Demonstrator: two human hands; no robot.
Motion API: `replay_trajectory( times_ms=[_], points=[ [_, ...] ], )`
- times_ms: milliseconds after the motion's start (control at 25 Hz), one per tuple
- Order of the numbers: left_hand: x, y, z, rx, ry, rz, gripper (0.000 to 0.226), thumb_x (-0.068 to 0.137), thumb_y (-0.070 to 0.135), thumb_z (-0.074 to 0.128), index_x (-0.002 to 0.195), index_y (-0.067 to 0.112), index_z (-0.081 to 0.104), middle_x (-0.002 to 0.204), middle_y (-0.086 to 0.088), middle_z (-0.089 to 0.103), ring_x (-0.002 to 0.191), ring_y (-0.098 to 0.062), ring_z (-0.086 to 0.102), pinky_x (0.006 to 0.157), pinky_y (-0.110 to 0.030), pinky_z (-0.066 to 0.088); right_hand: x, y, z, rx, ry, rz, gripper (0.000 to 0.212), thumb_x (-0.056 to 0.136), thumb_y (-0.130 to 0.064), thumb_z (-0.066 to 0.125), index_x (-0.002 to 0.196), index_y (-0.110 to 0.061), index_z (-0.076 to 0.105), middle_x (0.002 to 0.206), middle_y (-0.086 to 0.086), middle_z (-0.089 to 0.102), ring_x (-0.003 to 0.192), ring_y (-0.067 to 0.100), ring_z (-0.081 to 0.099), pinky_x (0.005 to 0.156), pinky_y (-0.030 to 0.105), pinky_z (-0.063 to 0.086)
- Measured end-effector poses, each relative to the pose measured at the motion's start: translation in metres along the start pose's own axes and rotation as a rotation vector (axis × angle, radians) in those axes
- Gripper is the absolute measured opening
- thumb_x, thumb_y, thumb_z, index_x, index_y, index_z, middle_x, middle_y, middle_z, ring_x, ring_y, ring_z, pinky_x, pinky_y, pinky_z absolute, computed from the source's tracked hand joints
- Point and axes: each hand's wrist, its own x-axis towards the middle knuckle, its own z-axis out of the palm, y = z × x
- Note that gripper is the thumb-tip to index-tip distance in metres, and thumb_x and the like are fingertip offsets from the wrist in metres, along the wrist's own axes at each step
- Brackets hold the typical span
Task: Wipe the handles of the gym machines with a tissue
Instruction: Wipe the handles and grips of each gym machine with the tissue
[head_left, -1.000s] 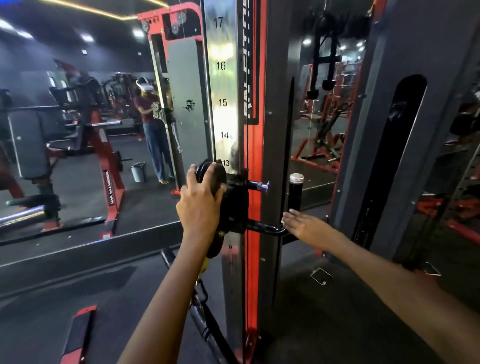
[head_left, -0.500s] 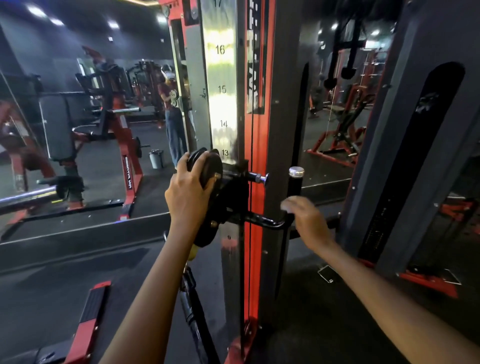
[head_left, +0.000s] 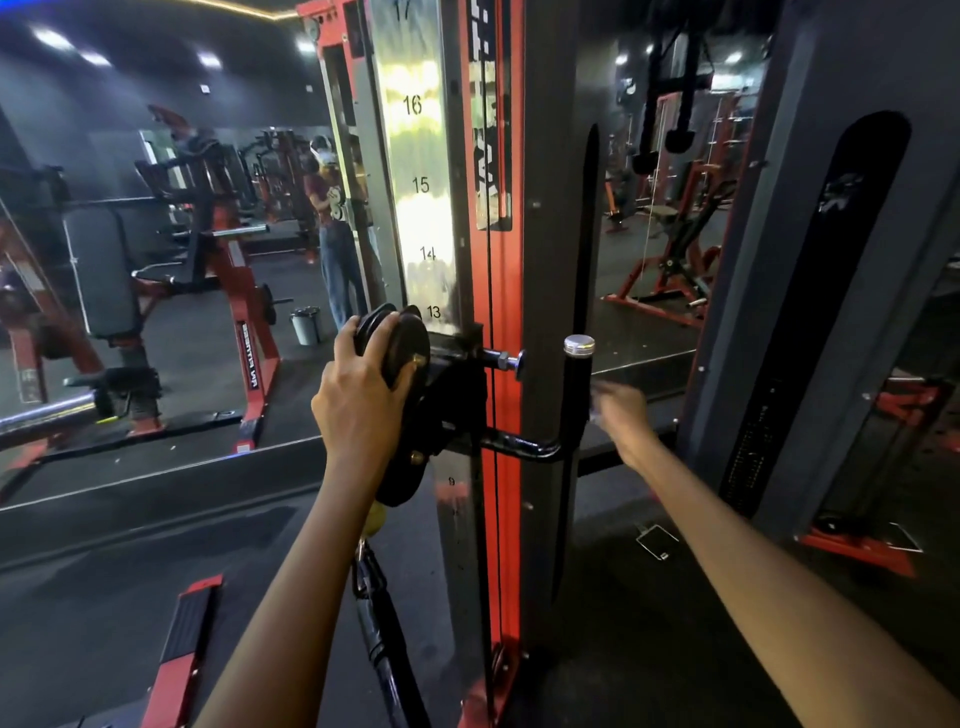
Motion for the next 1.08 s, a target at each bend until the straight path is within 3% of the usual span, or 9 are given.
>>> replay_trajectory(
  times_ms=[120,240,360,560,760,840,920,1000,1080],
  points=[
    [0.001,0.000,0.001,-0.014,0.007,0.017,0.053,0.092,0.031,0.064,0.141,0.026,0.047,0.141,-0.013,0.045,0.106,-0.038,0.059,0.077,-0.051,0.051,0.011,-0.024,0.003,0.169,0.053,-0.089,0.032,0.091,0.002,0.048,0.116,-0.014,0.061,0.078,-0.004,0.065,0.068,0.006,0.056,0.058,0.013,0.043],
    [0.004,0.002,0.002,-0.008,-0.001,0.003,0.053,0.092,0.032,0.064,0.141,0.028,0.047,0.143,-0.013,0.044,0.107,-0.039,0.058,0.077,-0.052,0.051,-0.007,0.059,0.011,0.020,0.097,0.016,0.035,0.089,0.004,0.053,0.116,-0.016,0.063,0.097,-0.005,0.065,0.093,0.013,0.060,0.069,0.017,0.043],
    [0.003,0.002,0.001,-0.002,-0.002,0.011,0.053,0.092,0.034,0.063,0.142,0.028,0.046,0.144,-0.013,0.043,0.109,-0.039,0.057,0.078,-0.051,0.051,-0.006,0.064,0.007,-0.075,0.032,0.068,0.027,0.089,0.005,0.051,0.091,-0.017,0.067,0.079,0.006,0.065,0.079,0.021,0.056,0.057,0.019,0.041],
    [0.002,-0.002,0.001,0.004,-0.014,-0.005,0.054,0.093,0.035,0.062,0.143,0.028,0.045,0.145,-0.012,0.042,0.110,-0.038,0.057,0.080,-0.051,0.051,0.011,0.003,0.010,0.154,0.142,-0.081,0.038,0.090,0.007,0.043,0.110,-0.018,0.064,0.088,-0.004,0.065,0.077,0.006,0.060,0.068,0.016,0.048],
    [0.000,-0.004,0.002,-0.012,-0.009,0.004,0.054,0.092,0.034,0.064,0.143,0.028,0.045,0.144,-0.012,0.043,0.110,-0.038,0.057,0.080,-0.052,0.052,-0.033,0.099,0.022,0.038,0.076,0.189,0.015,0.090,-0.004,0.057,0.084,-0.013,0.067,0.082,0.004,0.067,0.090,0.023,0.066,0.072,0.025,0.052],
    [0.001,-0.003,0.003,-0.018,-0.008,0.012,0.054,0.092,0.033,0.064,0.143,0.028,0.045,0.144,-0.012,0.043,0.110,-0.038,0.057,0.079,-0.052,0.052,-0.045,0.081,0.018,-0.090,0.130,-0.037,0.014,0.093,-0.004,0.053,0.096,-0.002,0.066,0.091,0.012,0.069,0.083,0.022,0.068,0.071,0.017,0.053],
    [0.003,-0.004,0.002,-0.023,-0.005,0.021,0.054,0.092,0.034,0.063,0.142,0.028,0.045,0.144,-0.012,0.043,0.109,-0.038,0.057,0.078,-0.052,0.052,-0.048,0.051,0.011,-0.426,0.216,-0.586,0.022,0.091,0.003,0.052,0.110,0.003,0.063,0.104,0.012,0.066,0.086,0.014,0.063,0.076,0.008,0.048],
    [0.004,-0.005,0.001,-0.024,-0.005,0.017,0.053,0.092,0.034,0.063,0.142,0.028,0.046,0.144,-0.012,0.043,0.110,-0.038,0.057,0.078,-0.052,0.052,-0.030,0.045,-0.009,-0.898,0.153,-1.176,0.037,0.084,0.008,0.058,0.120,0.001,0.059,0.118,0.011,0.063,0.101,0.018,0.063,0.093,0.023,0.048],
    [0.001,-0.004,0.001,-0.022,-0.011,0.008,0.054,0.092,0.034,0.064,0.142,0.028,0.046,0.144,-0.012,0.043,0.111,-0.038,0.057,0.078,-0.052,0.052,-0.014,0.064,-0.028,-1.231,0.042,-1.446,0.049,0.079,0.011,0.058,0.126,-0.003,0.057,0.128,0.011,0.059,0.119,0.026,0.056,0.106,0.040,0.037]
  ],
)
